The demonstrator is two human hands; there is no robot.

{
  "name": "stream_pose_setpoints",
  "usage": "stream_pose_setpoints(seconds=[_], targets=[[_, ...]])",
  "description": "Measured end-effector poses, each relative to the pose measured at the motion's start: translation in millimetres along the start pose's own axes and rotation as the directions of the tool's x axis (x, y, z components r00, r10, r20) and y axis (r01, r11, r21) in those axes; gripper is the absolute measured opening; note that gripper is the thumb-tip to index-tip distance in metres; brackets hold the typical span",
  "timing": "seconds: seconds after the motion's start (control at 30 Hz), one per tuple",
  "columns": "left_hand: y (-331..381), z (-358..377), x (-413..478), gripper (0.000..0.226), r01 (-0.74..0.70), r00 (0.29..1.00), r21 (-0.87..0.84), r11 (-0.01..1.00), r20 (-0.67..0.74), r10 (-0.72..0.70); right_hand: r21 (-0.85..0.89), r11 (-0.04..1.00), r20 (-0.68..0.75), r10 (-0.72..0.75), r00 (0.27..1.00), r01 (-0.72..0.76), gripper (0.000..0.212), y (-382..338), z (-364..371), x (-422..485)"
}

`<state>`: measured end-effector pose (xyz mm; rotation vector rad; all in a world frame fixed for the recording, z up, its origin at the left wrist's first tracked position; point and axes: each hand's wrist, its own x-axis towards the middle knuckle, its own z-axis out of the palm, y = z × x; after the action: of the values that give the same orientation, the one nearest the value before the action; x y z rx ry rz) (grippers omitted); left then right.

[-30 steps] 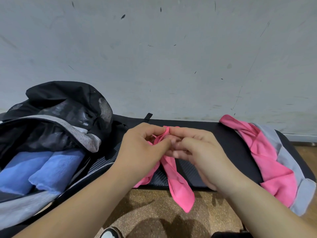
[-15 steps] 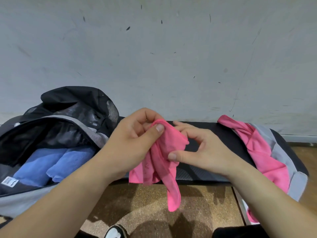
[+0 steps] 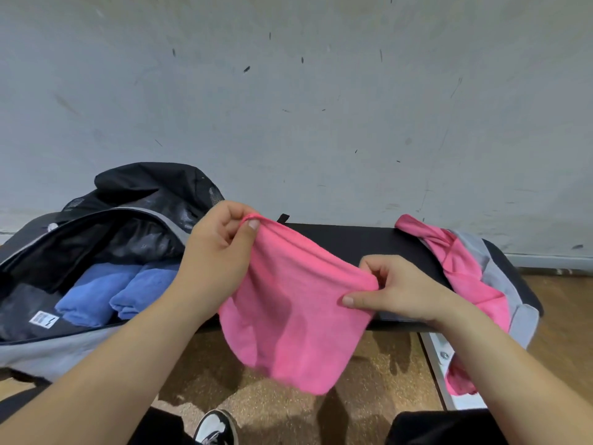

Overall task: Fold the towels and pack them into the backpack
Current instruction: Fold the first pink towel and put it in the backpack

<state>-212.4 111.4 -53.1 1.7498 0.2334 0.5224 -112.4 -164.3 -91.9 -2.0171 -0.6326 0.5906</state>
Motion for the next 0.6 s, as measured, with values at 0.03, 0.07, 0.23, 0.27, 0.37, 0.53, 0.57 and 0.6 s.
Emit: stream_pose_setpoints(seconds=[0.03,0.07,0.23,0.27,0.37,0.53,0.57,0.6], targets=[[-2,0,2,0.012,0.005,1.000,0.015,1.000,-0.022,-0.004,0.022,1.000,0.003,0.005,1.000,-0.005,0.048,3,-2,-1],[-4,-1,4,0.011,0.011,0.999,0.017,1.000,-0.043,-0.010,0.027,1.000,0.007,0.010,1.000,-0.010,0.045,6,-3,-1],[-8,1,10,0.014,0.014,1.000,0.035,0.999,-0.026,-0.013,-0.283,0.957,0.035,0.071,0.997,-0.058,0.020,21,-13,6],[-9,4,9,0.016,0.003,1.000,0.052,0.999,-0.006,-0.003,-0.326,0.943,0.021,0.081,0.997,-0.069,0.019,22,-13,7],[-15,12,9,0.020,-0.010,0.999,0.097,0.995,0.051,0.005,-0.321,0.944,0.076,0.110,0.991,-0.080,0.016,22,-12,7],[-24,17,18,0.015,0.000,0.999,0.171,0.985,0.047,-0.008,-0.159,0.983,0.143,0.114,0.983,-0.091,0.013,20,-18,8],[-26,17,20,0.015,0.010,0.999,0.184,0.983,0.039,-0.017,-0.126,0.989,0.152,0.101,0.983,-0.082,0.010,19,-19,8],[-29,17,22,0.015,0.023,0.999,0.196,0.980,0.031,-0.030,-0.090,0.993,0.163,0.087,0.983,-0.073,0.008,19,-20,9]])
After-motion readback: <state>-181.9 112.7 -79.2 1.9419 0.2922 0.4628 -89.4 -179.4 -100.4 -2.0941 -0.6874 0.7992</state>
